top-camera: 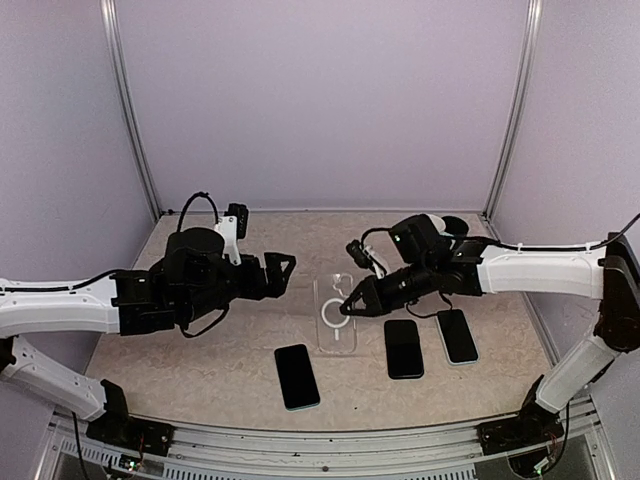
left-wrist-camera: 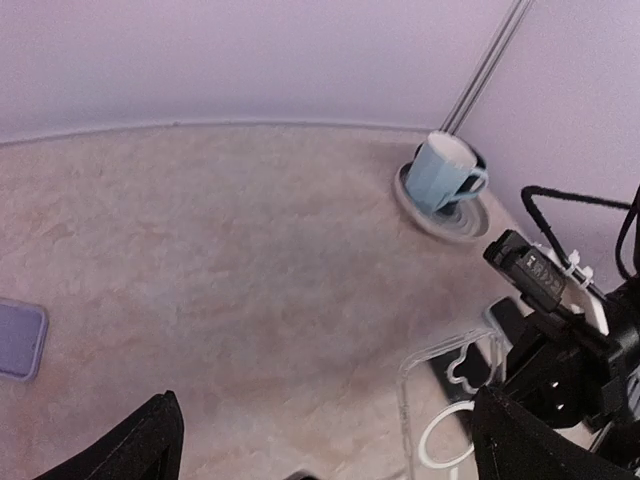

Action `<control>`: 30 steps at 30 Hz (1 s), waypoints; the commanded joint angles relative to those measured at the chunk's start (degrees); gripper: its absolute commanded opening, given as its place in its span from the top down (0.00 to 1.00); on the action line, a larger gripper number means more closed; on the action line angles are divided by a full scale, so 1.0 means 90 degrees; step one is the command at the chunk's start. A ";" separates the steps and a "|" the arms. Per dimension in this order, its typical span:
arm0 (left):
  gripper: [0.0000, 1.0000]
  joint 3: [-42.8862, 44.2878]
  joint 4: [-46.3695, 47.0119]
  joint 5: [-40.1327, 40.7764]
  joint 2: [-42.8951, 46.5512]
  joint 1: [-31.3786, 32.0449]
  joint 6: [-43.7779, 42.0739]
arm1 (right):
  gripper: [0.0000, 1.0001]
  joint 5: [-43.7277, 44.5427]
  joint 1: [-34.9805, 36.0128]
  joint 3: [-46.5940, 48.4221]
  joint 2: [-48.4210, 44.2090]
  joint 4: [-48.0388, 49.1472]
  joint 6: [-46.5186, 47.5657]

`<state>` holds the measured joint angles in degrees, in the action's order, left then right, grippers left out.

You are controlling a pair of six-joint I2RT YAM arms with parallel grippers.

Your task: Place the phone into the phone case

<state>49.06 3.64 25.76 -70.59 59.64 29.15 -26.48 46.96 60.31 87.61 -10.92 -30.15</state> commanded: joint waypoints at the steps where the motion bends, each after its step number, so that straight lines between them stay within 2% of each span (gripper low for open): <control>1: 0.01 -0.0553 -0.1513 0.0034 -0.0052 -0.0039 0.0467 | 1.00 -0.0602 -0.0137 -0.0220 0.0491 -0.0908 0.0121; 4: 0.01 -0.0777 -0.1732 -0.0378 -0.0159 -0.0059 0.0556 | 1.00 -0.1091 -0.0304 -0.0341 0.1093 -0.0752 0.0193; 8: 0.01 -0.1050 -0.1920 -0.0648 -0.0338 -0.0054 0.0613 | 1.00 -0.0849 -0.0470 -0.0062 0.1683 -0.1116 0.0491; 9: 0.01 -0.1164 -0.1873 -0.0696 -0.0326 -0.0070 0.0648 | 0.97 -0.0721 -0.0544 -0.0024 0.1735 -0.1194 0.0507; 12: 0.01 -0.1403 -0.1697 -0.0767 -0.0181 -0.0136 0.0760 | 0.82 -0.0364 -0.0692 0.0025 0.1829 -0.1376 0.0484; 15: 0.01 -0.1417 -0.1673 -0.0609 -0.0084 -0.0170 0.0749 | 0.57 -0.0142 -0.0702 0.0174 0.1886 -0.1597 0.0604; 18: 0.01 -0.1309 -0.1772 -0.0305 -0.0076 -0.0235 0.0719 | 0.46 0.0767 -0.0697 0.0667 0.1886 -0.2283 0.0740; 21: 0.01 -0.1262 -0.1795 -0.0045 -0.0088 -0.0361 0.0887 | 0.39 0.1731 -0.0565 0.1414 0.1793 -0.2966 0.0645; 25: 0.01 -0.1269 -0.1888 0.0272 -0.0070 -0.0452 0.1343 | 0.25 0.3231 0.0443 0.2299 0.1861 -0.3684 -0.0005; 27: 0.01 -0.1280 -0.2047 0.0474 -0.0011 -0.0454 0.1655 | 0.09 0.3847 0.1036 0.2721 0.2105 -0.3947 -0.0499; 30: 0.01 -0.1325 -0.2475 0.0939 0.0182 -0.0486 0.2306 | 0.03 0.4536 0.1791 0.3462 0.2647 -0.4363 -0.1196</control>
<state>36.49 -13.72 27.62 -71.66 55.81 41.85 1.50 54.92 85.34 105.97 -41.56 -31.90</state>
